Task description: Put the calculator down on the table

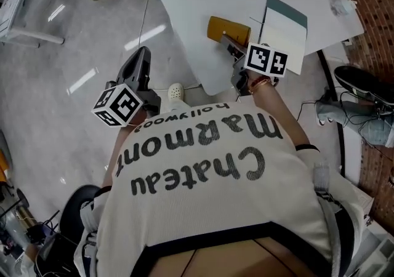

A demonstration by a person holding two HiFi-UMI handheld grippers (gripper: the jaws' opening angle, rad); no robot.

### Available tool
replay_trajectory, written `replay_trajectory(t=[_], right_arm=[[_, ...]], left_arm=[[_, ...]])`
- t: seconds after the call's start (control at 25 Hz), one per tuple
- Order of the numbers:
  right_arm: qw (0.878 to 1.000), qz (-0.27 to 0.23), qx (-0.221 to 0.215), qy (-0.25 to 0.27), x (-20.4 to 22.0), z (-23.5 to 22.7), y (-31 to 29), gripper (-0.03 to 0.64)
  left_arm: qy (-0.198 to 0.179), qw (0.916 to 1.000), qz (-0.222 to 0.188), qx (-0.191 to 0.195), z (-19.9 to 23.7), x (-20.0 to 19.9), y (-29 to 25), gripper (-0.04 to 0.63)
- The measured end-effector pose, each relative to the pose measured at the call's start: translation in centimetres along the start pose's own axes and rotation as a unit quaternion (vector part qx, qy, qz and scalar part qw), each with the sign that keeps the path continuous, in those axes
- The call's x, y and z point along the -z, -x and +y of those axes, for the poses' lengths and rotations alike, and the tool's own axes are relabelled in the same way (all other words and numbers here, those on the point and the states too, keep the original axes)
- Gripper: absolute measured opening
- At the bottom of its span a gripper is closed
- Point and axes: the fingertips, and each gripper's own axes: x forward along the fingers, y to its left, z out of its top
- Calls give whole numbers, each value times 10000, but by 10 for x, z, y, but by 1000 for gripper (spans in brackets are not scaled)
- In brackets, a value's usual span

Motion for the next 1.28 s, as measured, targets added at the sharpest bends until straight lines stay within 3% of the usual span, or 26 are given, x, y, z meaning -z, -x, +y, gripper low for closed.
replay_trajectory(t=[0.68, 0.92, 1.16, 1.28], right_arm=[[9964, -74, 671, -519, -18, -11, -89, 94], [9937, -296, 599, -904, -22, -13, -108, 94], [9903, -75, 431, -1319, -18, -11, -123, 95], [9897, 32, 575, -1314, -14, -16, -125, 105]], left_arm=[[-176, 9954, 555, 761, 61, -66, -97, 2], [-100, 9952, 601, 761, 89, -79, -114, 2], [-43, 9941, 660, 865, 95, -82, -128, 2], [-24, 9936, 691, 898, 95, -82, -132, 2]])
